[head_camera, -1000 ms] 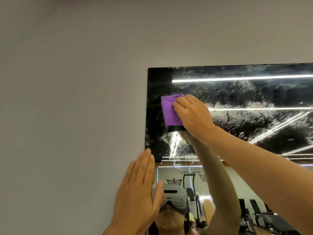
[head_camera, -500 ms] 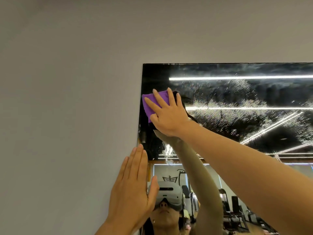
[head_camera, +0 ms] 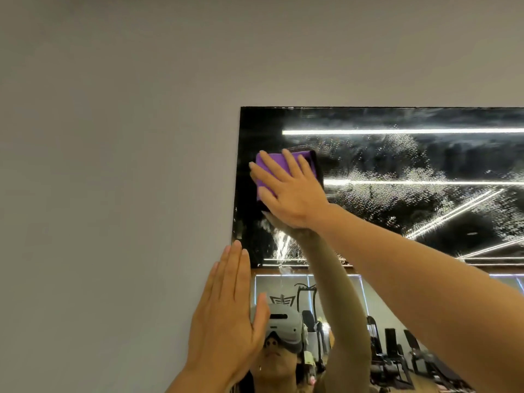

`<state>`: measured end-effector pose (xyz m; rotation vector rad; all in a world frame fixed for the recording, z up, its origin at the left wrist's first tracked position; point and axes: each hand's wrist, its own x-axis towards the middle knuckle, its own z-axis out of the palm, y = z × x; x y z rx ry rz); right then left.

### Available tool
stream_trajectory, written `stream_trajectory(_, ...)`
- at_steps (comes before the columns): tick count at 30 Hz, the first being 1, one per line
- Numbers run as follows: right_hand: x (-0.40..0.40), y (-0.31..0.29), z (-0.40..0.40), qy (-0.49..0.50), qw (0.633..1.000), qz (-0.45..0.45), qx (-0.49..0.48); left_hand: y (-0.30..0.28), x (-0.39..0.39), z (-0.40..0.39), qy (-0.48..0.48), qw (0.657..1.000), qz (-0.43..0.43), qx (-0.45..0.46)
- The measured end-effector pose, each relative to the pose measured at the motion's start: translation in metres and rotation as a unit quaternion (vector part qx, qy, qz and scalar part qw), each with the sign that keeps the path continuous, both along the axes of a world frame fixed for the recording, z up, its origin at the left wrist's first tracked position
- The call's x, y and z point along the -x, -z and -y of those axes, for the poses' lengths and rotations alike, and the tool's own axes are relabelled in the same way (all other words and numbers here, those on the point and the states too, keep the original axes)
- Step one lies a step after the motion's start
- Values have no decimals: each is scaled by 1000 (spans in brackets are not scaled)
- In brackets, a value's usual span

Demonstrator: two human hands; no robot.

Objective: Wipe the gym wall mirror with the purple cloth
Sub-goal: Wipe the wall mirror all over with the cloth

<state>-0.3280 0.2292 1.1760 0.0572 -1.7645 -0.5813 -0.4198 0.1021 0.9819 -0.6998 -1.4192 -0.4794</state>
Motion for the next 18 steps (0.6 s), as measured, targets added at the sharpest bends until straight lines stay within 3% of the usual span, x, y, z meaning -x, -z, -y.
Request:
stream_trajectory(3, -8, -14, -20, 10, 988, -61, 142, 0, -1, 1, -13, 1000, -9, 1)
stream_trajectory(5, -6, -15, -11, 10, 980, -74, 186, -1, 1, 2, -16, 1000, -10, -1)
stream_trajectory(10, 12, 9, 20, -4, 999, 25, -43, -3, 4, 0, -12, 1000, -2, -2)
stream_trajectory(12, 6, 5, 7, -4, 998, 33, -58, -2, 5, 0, -9, 1000, -2, -2)
stream_trajectory(15, -10, -10, -28, 5, 994, -53, 93, -2, 3, 0, -18, 1000, -13, -7)
stream_trajectory(18, -14, -14, -27, 4, 965, -95, 246, -2, 0, -4, -35, 999, -22, -24)
